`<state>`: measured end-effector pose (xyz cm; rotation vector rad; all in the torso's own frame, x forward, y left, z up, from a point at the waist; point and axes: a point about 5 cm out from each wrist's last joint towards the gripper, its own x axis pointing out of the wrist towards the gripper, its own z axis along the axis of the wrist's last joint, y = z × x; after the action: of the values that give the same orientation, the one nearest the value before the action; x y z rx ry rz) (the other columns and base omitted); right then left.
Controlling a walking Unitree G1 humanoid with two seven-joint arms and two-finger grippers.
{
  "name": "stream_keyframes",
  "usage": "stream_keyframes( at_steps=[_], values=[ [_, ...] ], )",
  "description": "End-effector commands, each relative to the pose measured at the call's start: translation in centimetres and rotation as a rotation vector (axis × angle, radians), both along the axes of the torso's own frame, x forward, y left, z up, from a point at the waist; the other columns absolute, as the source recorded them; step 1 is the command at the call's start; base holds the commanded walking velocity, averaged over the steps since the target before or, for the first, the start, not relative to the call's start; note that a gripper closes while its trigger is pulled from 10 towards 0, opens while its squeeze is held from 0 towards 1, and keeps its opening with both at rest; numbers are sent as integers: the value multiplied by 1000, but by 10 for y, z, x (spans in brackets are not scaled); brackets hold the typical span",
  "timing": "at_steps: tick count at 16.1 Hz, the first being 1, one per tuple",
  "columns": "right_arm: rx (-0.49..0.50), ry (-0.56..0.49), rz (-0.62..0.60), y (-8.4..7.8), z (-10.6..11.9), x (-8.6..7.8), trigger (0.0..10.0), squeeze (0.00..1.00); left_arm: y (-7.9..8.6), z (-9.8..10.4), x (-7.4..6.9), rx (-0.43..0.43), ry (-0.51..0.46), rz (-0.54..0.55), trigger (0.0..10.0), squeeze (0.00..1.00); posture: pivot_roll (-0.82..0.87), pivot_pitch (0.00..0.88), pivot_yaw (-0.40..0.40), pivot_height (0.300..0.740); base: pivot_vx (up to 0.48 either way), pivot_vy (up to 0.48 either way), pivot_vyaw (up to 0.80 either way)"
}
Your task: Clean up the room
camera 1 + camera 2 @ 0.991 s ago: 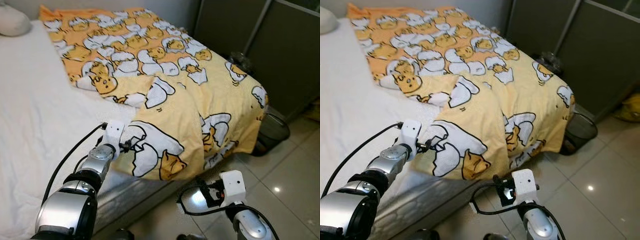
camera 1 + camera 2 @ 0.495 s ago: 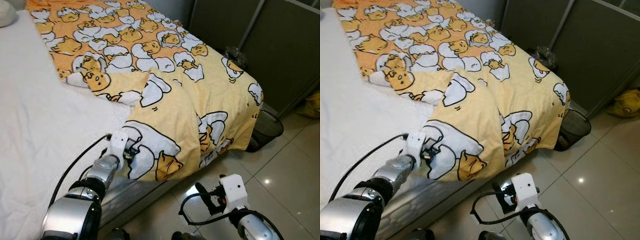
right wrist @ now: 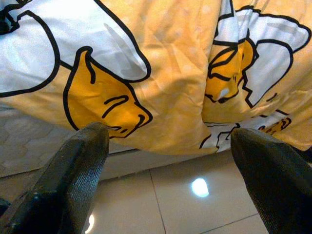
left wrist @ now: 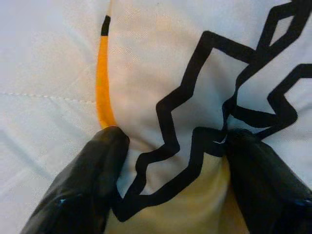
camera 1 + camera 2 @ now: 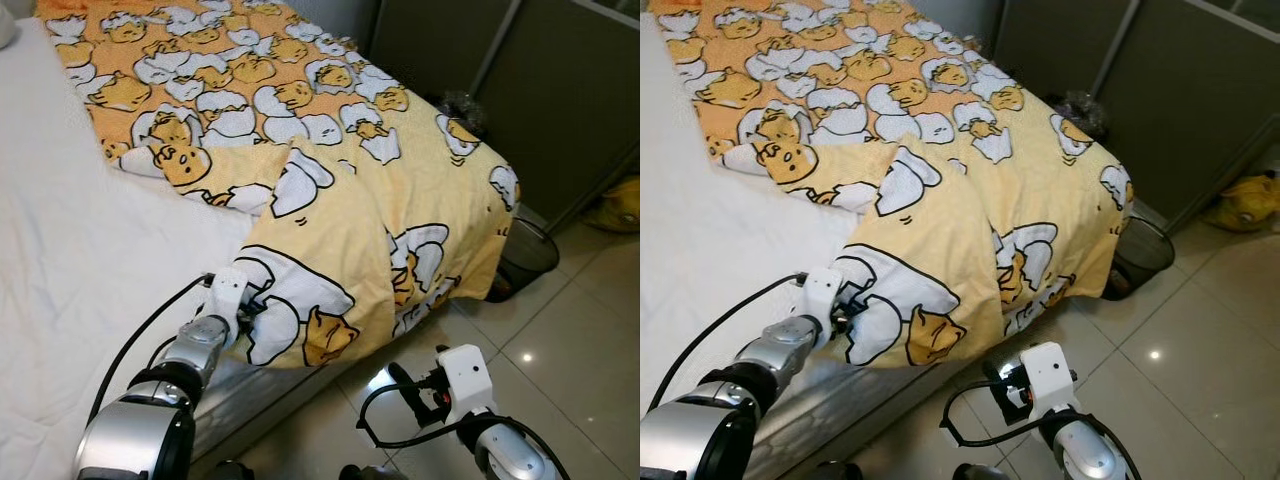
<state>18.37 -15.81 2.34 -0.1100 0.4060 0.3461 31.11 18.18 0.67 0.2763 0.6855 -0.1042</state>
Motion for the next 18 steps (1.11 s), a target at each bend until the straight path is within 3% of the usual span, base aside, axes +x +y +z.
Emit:
stream_keyframes(
  at_steps=[1, 7, 12, 16, 18],
  values=[
    [-7, 19, -11, -2, -2, -2, 10000, 0, 1, -13, -12, 24, 60, -24, 0, 0, -147, 63, -94, 740, 0, 0, 0],
    [1, 29, -10, 0, -3, -2, 10000, 0, -9, -26, -26, 84, 87, -145, 0, 0, -141, 72, -94, 740, 0, 0, 0],
    [3, 28, -3, 1, -5, 2, 10000, 0, -6, -21, -22, 107, 45, -169, 0, 0, -121, 62, -93, 740, 0, 0, 0],
    [7, 28, 6, 3, -5, 5, 10000, 0, 0, -18, -21, 79, 23, -186, 0, 0, -119, 62, -88, 740, 0, 0, 0],
    [7, 26, 6, 3, -5, 5, 10000, 0, -8, -14, -20, -68, -15, -239, 0, 0, -118, 63, -87, 740, 0, 0, 0]
  ],
)
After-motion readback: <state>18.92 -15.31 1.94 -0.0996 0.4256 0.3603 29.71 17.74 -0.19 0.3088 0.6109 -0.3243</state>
